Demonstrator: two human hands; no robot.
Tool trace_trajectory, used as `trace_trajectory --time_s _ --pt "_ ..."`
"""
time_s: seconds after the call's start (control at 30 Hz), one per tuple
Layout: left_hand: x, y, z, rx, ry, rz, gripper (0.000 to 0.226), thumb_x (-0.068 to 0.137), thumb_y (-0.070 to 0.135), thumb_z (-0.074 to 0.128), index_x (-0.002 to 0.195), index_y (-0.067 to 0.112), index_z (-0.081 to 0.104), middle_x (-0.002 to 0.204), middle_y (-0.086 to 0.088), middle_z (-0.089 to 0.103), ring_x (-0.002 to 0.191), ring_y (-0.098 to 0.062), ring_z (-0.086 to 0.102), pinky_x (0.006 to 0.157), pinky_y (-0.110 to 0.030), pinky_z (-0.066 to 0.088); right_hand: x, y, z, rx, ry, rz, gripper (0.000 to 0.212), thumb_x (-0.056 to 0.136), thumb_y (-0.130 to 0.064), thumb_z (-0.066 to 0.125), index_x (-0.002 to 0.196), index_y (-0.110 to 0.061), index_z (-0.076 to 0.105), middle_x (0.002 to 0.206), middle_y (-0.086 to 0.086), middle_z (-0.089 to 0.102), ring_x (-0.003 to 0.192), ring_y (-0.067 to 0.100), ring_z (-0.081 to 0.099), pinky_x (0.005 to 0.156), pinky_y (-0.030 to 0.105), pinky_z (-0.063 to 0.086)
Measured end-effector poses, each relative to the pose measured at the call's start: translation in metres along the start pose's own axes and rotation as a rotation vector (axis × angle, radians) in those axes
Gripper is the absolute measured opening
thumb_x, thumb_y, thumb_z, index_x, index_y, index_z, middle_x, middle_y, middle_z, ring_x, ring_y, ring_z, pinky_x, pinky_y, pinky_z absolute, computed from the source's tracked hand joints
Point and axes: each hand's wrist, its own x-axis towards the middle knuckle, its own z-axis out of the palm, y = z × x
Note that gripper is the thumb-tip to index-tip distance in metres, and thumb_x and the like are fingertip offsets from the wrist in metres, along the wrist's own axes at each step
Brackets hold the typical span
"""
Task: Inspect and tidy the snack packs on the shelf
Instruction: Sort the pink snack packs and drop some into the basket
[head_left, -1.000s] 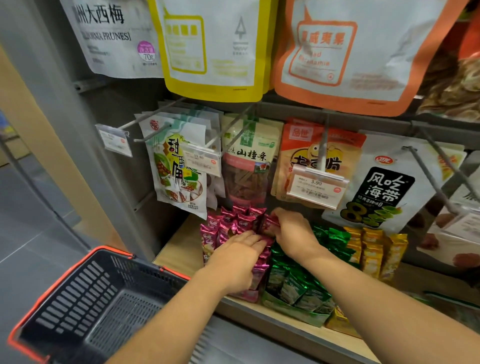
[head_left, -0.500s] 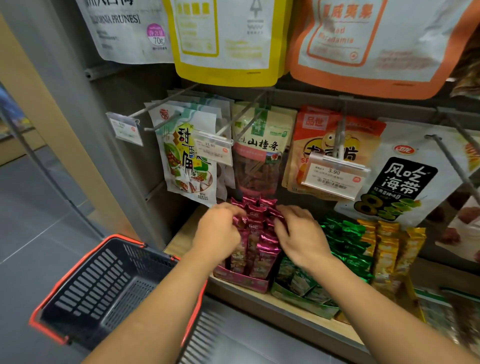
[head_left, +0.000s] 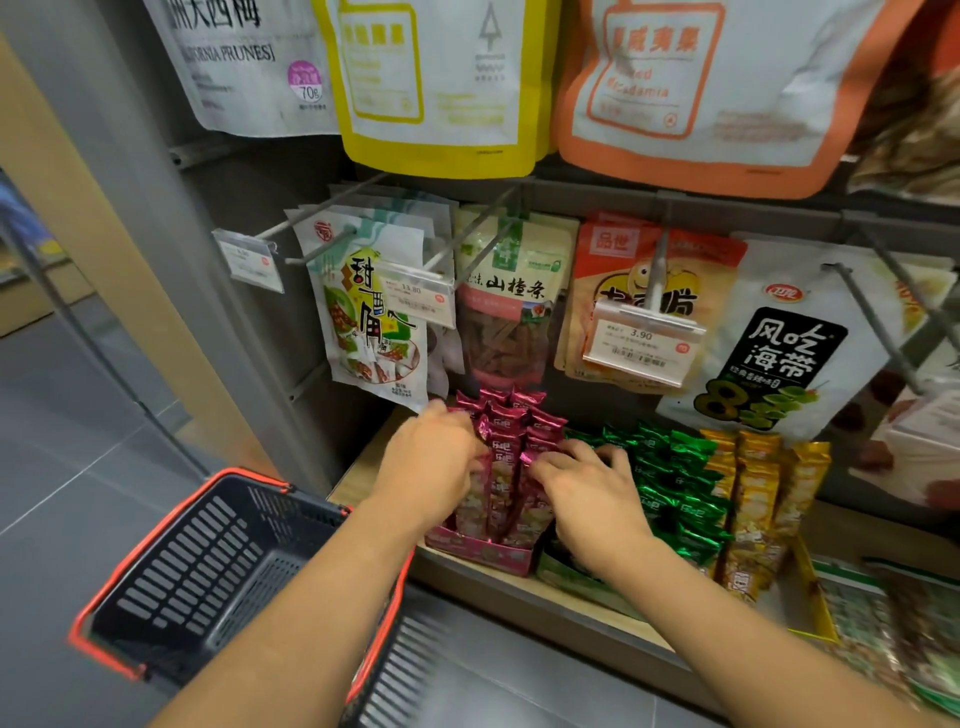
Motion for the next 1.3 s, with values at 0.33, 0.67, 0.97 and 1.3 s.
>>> trace_trajectory --time_s 0.33,0.67,0.97,1.3 --pt "-0.053 0.004 -0.081 -0.378 0.581 0.11 0.019 0.09 0.013 0.06 0.095 0.002 0.074 0.087 -0.01 0.069 0.081 -0.03 0.066 0.072 -0.043 0.055 -0.016 -0.021 -0.075 0.989 -0.217 0.186 0.028 0.1 -0.038 0.046 0.124 -0.028 0.057 0.129 -0.003 0.06 0.12 0.016 0.055 0.093 0.033 0.045" --pt "-0.082 0.013 -0.121 -1.351 0.501 -0.246 0.011 0.073 0.018 0.079 0.064 0.025 0.078 0.058 0.001 0.068 0.047 -0.004 0.051 0.044 -0.015 0.041 -0.115 -0.045 -0.139 1.83 -0.598 0.291 0.059 0.079 -0.063 0.058 0.099 -0.007 0.058 0.071 0.017 0.061 0.048 0.026 0.062 0.047 0.03 0.052" --pt "-0.105 0.025 -0.099 -1.792 0.367 -0.341 0.025 0.071 0.043 0.071 0.078 0.02 0.077 0.081 -0.002 0.07 0.071 -0.011 0.061 0.059 -0.02 0.049 -0.125 -0.057 -0.126 1.516 -0.339 0.123 0.062 0.082 -0.064 0.048 0.107 -0.007 0.057 0.07 0.007 0.057 0.053 0.019 0.058 0.051 0.029 0.051" --pt "-0.106 0.039 -0.089 -1.619 0.262 -0.529 0.035 0.097 0.033 0.05 0.08 0.019 0.078 0.079 -0.004 0.072 0.076 -0.013 0.07 0.072 -0.028 0.055 -0.135 -0.073 -0.103 0.935 -0.036 0.094 0.044 0.084 -0.073 0.031 0.096 -0.032 0.043 0.085 -0.011 0.058 0.072 0.003 0.054 0.059 0.021 0.043"
